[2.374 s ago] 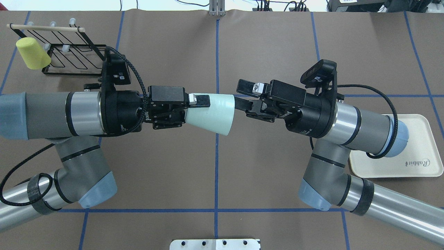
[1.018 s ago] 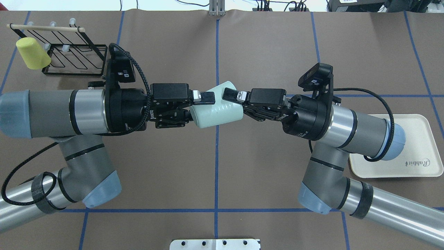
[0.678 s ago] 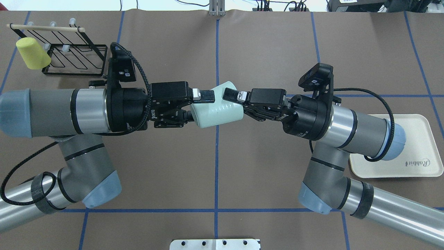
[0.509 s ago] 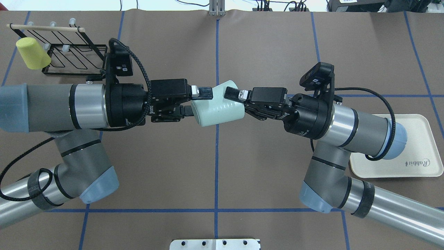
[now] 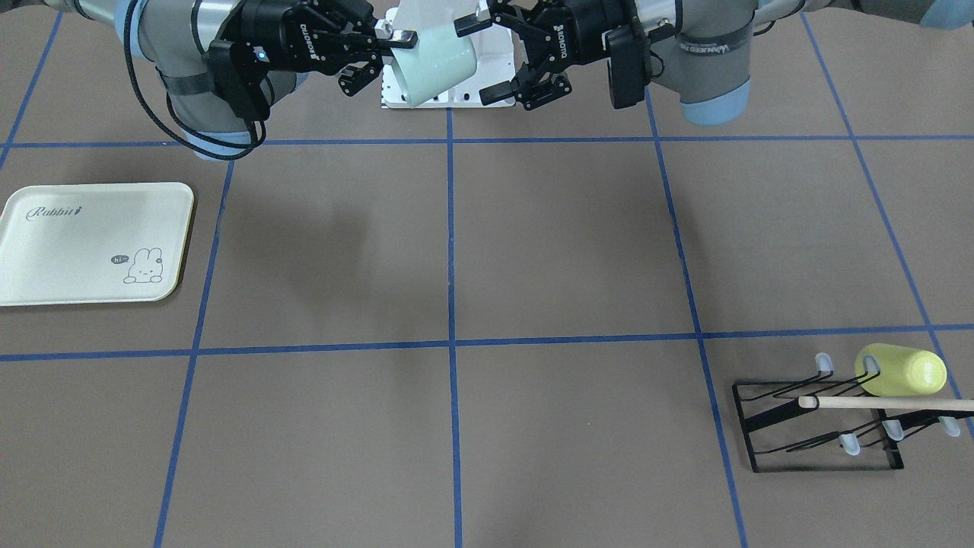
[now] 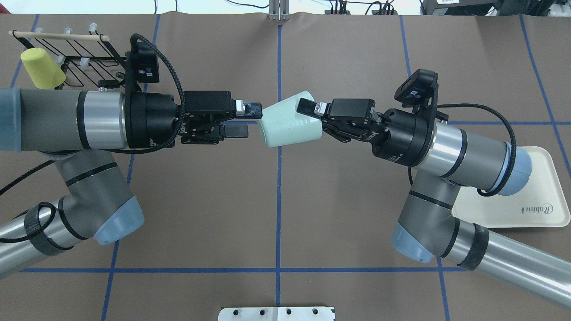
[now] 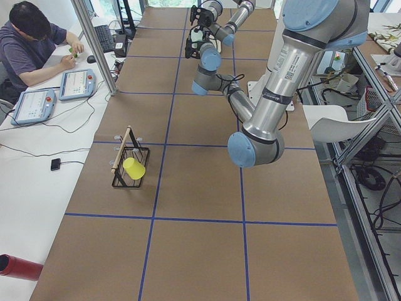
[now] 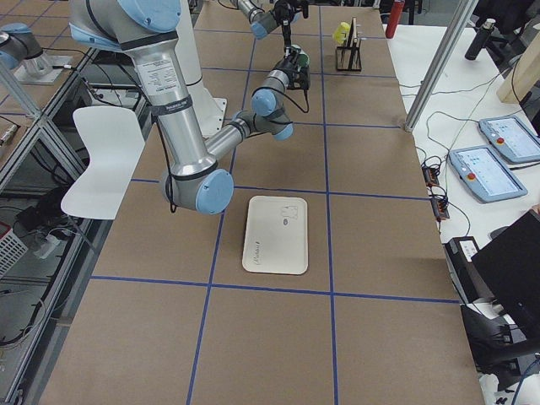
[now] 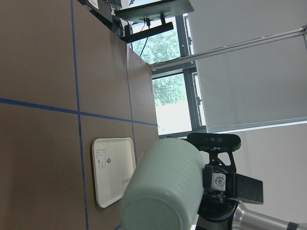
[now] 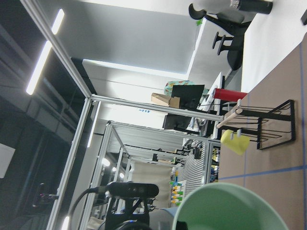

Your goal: Left arm grabs green cup and hands to right arm on tray

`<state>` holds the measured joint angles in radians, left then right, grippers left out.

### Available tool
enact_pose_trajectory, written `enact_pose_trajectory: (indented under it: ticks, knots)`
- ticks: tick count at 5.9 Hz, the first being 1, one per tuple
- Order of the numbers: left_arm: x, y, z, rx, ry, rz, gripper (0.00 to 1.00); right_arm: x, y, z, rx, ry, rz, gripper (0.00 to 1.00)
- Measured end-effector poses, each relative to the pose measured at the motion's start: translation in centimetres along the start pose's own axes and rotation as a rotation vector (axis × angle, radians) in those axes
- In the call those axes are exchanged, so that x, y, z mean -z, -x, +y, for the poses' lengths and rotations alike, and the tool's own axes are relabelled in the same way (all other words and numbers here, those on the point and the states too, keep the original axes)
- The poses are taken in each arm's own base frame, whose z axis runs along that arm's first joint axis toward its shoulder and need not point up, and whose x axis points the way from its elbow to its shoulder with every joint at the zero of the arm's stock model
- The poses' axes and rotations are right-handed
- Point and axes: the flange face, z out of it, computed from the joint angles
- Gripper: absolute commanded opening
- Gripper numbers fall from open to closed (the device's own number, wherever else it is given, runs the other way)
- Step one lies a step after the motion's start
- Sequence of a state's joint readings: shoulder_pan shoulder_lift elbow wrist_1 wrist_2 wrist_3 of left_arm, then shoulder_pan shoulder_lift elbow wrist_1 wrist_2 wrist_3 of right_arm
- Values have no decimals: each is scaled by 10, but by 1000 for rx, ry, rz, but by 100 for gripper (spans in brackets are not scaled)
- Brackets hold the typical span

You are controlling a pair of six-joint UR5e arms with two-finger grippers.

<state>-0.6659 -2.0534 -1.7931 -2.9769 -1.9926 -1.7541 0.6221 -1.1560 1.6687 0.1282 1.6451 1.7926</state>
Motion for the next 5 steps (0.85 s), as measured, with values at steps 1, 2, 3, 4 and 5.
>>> enact_pose_trajectory:
  ticks: [1, 2, 3, 4, 5]
  knots:
    - [1, 4, -1, 3, -4, -8, 100, -3, -3, -26, 19, -35, 124, 0]
    - [4, 13, -1, 11, -11, -24, 100, 3, -1, -65, 35, -40, 268, 0]
    - [7, 23, -2, 20, -18, -51, 100, 16, 6, -107, 43, -27, 409, 0]
    - [6, 31, -6, 21, -30, -103, 100, 30, 11, -141, 57, -29, 537, 0]
    - [0, 40, -12, 0, -41, -191, 100, 42, 13, -167, 89, -44, 680, 0]
